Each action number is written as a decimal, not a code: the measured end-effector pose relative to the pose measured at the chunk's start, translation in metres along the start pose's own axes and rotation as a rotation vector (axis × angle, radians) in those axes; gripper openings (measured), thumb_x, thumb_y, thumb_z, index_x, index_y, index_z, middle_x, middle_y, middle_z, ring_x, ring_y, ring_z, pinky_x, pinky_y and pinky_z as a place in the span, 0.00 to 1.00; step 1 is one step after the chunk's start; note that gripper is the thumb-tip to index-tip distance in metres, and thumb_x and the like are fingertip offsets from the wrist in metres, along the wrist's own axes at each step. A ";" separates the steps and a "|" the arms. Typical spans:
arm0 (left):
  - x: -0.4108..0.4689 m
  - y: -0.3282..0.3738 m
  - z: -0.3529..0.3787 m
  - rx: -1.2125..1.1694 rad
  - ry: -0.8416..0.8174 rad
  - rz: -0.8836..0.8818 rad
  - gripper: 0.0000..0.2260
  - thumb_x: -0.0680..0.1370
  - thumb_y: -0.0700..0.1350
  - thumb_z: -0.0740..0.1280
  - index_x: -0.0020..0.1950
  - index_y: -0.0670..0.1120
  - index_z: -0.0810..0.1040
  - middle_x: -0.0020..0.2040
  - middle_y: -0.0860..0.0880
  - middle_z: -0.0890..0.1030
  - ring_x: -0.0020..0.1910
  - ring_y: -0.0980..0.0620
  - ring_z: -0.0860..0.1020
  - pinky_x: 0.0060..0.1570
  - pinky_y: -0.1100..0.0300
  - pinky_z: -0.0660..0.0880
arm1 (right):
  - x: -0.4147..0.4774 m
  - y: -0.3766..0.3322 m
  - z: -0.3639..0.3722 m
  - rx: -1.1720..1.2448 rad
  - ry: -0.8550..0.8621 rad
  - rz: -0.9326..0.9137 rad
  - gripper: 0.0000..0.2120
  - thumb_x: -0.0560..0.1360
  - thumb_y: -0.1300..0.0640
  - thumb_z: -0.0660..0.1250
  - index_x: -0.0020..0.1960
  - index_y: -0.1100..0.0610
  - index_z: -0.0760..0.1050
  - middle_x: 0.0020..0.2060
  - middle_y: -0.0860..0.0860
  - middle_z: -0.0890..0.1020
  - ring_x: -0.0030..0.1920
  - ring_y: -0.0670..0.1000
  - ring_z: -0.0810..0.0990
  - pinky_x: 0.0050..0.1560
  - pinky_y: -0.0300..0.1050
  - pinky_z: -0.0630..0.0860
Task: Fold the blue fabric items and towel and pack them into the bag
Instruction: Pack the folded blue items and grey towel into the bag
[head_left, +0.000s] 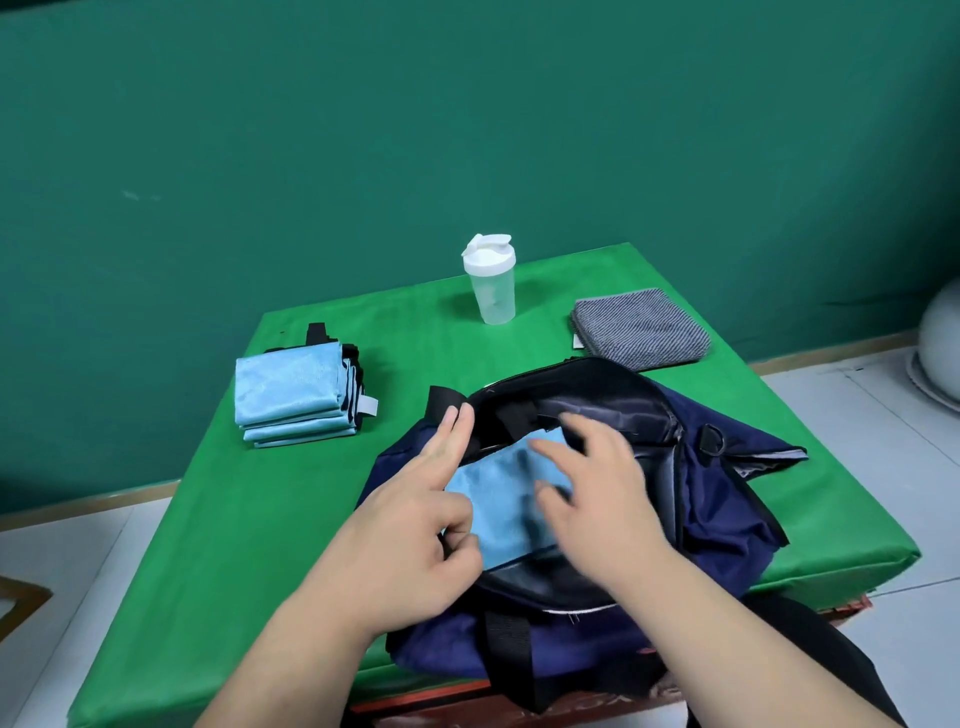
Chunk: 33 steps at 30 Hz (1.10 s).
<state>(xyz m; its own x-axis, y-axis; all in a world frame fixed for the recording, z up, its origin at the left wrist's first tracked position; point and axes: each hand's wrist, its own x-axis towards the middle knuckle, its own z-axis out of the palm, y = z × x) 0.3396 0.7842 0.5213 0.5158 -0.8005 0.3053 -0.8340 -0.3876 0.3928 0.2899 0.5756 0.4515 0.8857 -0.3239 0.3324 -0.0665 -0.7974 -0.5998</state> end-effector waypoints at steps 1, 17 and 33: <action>0.001 0.001 0.001 0.002 -0.001 0.005 0.15 0.71 0.40 0.67 0.28 0.47 0.65 0.80 0.52 0.52 0.79 0.59 0.53 0.55 0.79 0.59 | -0.002 0.007 -0.003 0.053 -0.045 0.165 0.21 0.74 0.51 0.66 0.66 0.41 0.76 0.74 0.52 0.66 0.74 0.55 0.62 0.73 0.54 0.63; 0.003 0.005 -0.005 -0.022 -0.029 -0.025 0.15 0.72 0.41 0.69 0.29 0.46 0.67 0.81 0.55 0.50 0.79 0.61 0.50 0.49 0.78 0.63 | -0.009 -0.012 0.032 0.508 -0.549 0.261 0.37 0.74 0.53 0.68 0.77 0.35 0.56 0.76 0.44 0.61 0.74 0.41 0.62 0.74 0.41 0.58; -0.010 -0.011 0.000 0.008 -0.070 -0.115 0.13 0.74 0.45 0.69 0.33 0.48 0.68 0.81 0.52 0.46 0.79 0.61 0.44 0.70 0.62 0.61 | -0.005 0.001 0.015 0.519 -0.575 0.217 0.38 0.75 0.54 0.69 0.72 0.25 0.53 0.62 0.36 0.73 0.58 0.32 0.72 0.61 0.32 0.67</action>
<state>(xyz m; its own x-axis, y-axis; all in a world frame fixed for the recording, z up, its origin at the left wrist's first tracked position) 0.3436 0.7966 0.5139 0.5938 -0.7800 0.1976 -0.7717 -0.4825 0.4144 0.2926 0.5843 0.4388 0.9847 -0.0189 -0.1730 -0.1680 -0.3623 -0.9168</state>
